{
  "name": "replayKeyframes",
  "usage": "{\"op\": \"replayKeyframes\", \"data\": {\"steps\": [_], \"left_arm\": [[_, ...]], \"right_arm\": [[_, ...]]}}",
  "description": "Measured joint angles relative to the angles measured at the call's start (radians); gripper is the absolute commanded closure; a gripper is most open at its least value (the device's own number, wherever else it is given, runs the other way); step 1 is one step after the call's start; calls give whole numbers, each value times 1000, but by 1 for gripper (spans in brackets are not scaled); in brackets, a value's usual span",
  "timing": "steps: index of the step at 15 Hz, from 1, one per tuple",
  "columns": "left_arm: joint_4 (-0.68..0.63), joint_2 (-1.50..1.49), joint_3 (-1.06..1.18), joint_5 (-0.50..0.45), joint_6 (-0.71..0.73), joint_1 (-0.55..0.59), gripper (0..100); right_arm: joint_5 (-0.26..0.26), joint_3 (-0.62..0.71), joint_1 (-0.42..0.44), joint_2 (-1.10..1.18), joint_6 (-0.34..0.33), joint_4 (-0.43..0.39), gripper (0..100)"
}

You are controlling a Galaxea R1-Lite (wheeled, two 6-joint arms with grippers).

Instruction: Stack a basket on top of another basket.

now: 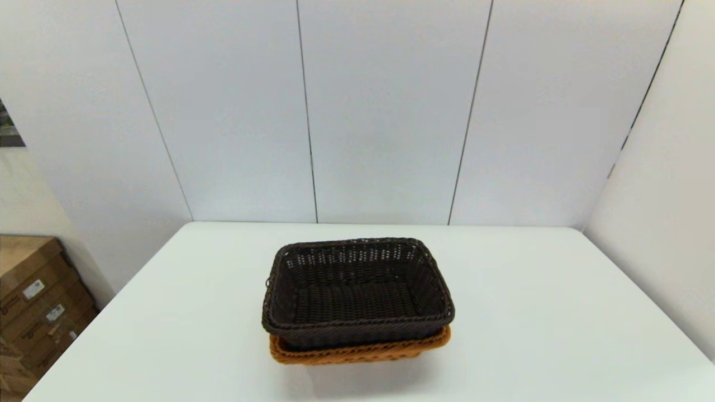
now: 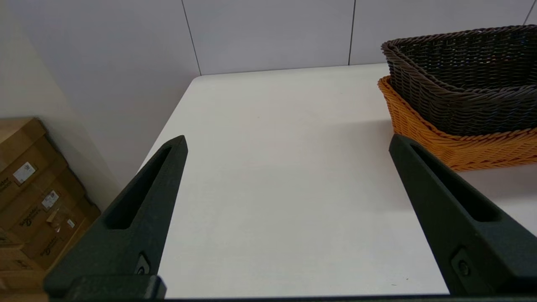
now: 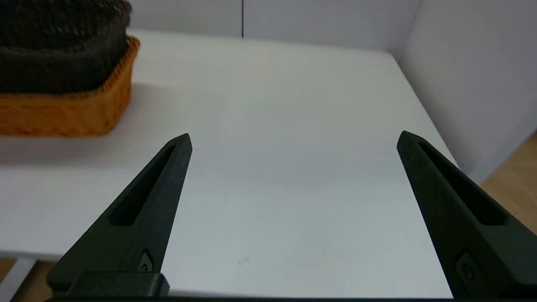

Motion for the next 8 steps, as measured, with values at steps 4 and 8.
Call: {"op": "replayKeyframes", "data": {"steps": [4,8], "left_arm": [[0,0,0,0,0,0,0],[0,0,0,0,0,0,0]], "right_arm": [[18,56,0,-1,1,-146,0],[18,66,0,-1,2,-149,0]]}}
